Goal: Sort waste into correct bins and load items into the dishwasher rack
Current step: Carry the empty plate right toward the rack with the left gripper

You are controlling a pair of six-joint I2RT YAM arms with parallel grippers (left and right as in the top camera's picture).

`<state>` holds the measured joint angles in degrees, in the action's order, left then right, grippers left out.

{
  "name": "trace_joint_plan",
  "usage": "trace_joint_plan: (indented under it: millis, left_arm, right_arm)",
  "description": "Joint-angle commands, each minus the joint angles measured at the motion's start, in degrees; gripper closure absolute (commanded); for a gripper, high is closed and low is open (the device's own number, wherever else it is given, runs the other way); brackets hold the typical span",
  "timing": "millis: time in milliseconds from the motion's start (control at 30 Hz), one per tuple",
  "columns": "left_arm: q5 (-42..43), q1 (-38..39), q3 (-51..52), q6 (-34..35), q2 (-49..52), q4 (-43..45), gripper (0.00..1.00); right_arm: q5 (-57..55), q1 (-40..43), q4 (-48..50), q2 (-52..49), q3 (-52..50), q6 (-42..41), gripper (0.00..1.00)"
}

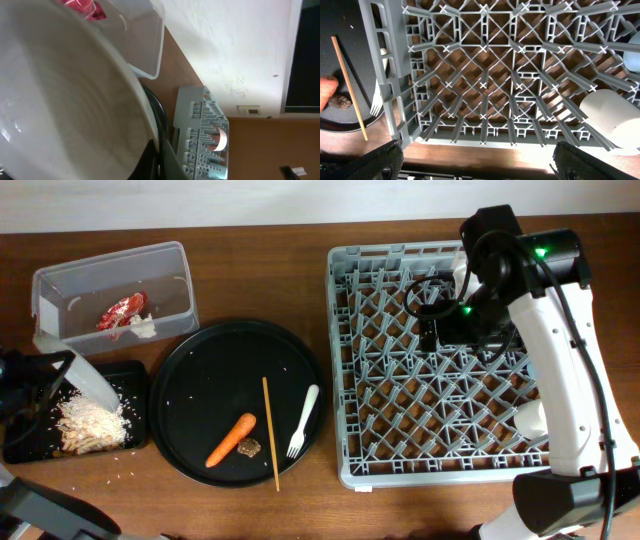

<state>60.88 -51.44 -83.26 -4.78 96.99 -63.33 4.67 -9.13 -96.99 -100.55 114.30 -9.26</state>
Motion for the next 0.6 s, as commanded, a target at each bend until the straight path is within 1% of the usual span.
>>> trace_joint_plan:
  millis: [0,100,200,267,333,433,467,500,567]
  left_arm:
    - [3.7,2.3,-0.9,-2.4,0.2,-3.2,1.0]
    - [4.0,7.8,-0.9,-5.1,-0.2,-6.2,1.0]
    - [1.4,16.7,-0.9,-5.2,-1.3,-6.5,1.0]
    - [-3.0,21.7,-0.9,-5.2,-1.8,-6.4,1.0]
    - [-11.6,30.8,-0.9,-5.2,-1.9,-6.4,1.0]
    - [-19.1,41.4,-0.9,-5.0,-1.9,-6.9,1.0]
    - [-22.2,44.7,-0.9,-5.0,-1.9,-7.0,1.0]
    - [-27.1,49.1,-0.9,-5.0,-1.9,-6.9,1.0]
    - [-33.7,54.4,-0.9,-3.6,-1.9,-6.8,1.0]
  right_arm:
    - [0.7,0.1,-0.3,0.0,0.2,0.0,0.01]
    - [0.7,0.1,-0.3,0.0,0.2,0.0,0.01]
    - [0.7,0.1,-0.3,0.0,0.2,0.0,0.01]
    - [0.7,0.1,-0.3,0.0,0.2,0.0,0.01]
    - [0.7,0.1,-0.3,0.0,0.2,0.0,0.01]
    - [0.7,0.1,-0.3,0.0,0.2,0.0,0.01]
    - [0.7,0.1,-0.3,-0.1,0.2,0.0,0.01]
    - [0.7,0.1,-0.3,-0.1,0.2,0.0,0.01]
    - [0.7,0.1,-0.3,-0.1,0.2,0.0,0.01]
